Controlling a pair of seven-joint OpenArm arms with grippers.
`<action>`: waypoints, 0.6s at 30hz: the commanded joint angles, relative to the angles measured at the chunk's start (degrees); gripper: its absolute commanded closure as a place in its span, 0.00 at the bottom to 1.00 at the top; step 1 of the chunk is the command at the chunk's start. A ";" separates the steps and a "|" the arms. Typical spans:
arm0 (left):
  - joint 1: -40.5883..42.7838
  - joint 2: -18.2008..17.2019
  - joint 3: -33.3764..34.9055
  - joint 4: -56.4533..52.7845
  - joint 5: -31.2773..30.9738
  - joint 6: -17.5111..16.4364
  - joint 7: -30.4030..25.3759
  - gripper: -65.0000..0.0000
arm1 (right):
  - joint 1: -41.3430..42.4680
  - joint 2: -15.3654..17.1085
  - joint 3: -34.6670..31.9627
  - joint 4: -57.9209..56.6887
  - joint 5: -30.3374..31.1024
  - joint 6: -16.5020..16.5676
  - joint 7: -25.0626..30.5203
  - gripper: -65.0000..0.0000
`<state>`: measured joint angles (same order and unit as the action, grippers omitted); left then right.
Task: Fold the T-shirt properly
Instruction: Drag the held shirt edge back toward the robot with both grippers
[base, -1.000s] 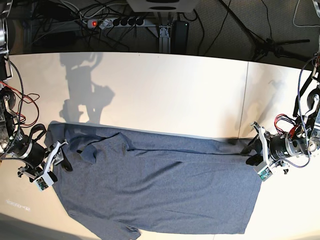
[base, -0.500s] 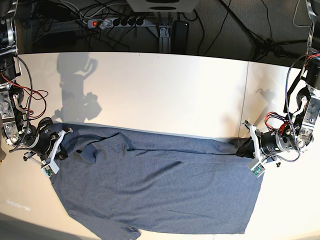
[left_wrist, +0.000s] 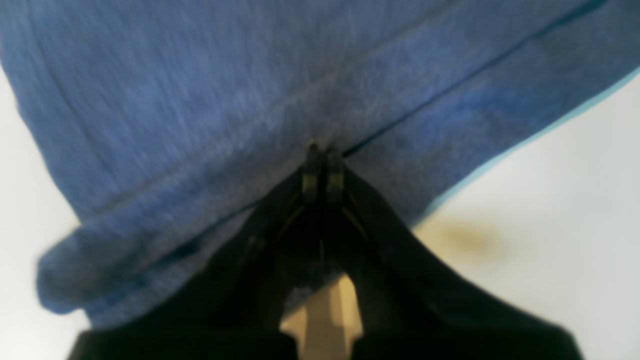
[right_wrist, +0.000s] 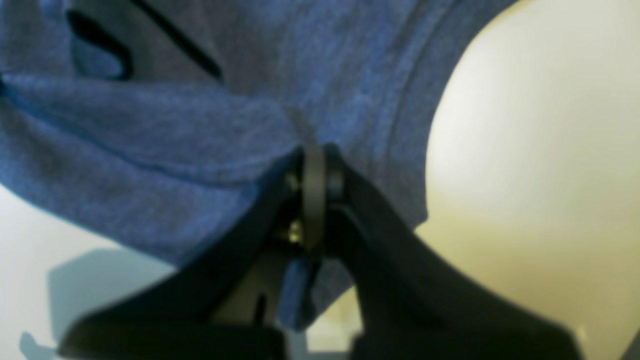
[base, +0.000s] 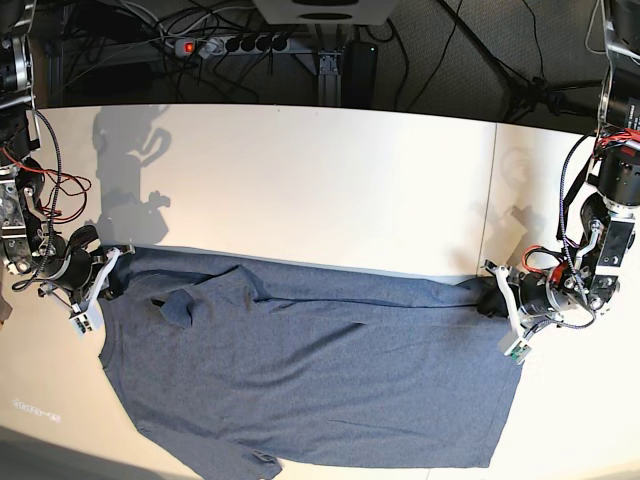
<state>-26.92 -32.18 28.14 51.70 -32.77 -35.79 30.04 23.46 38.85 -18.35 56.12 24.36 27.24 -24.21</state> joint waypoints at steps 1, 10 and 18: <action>-1.81 -0.63 -0.52 -0.31 0.20 0.87 0.98 1.00 | 1.05 0.94 0.72 0.55 0.33 0.83 1.16 1.00; -1.81 -0.55 -0.52 -1.70 0.63 0.87 9.42 1.00 | -3.39 -2.14 0.72 0.48 -0.15 0.85 1.18 1.00; -1.20 -2.89 -0.52 0.72 3.41 0.81 10.58 1.00 | -5.27 -2.27 0.74 0.50 -2.16 0.83 -0.61 1.00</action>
<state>-27.68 -33.71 27.75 52.45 -31.29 -35.79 38.02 18.39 35.86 -17.47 56.58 23.88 27.07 -21.04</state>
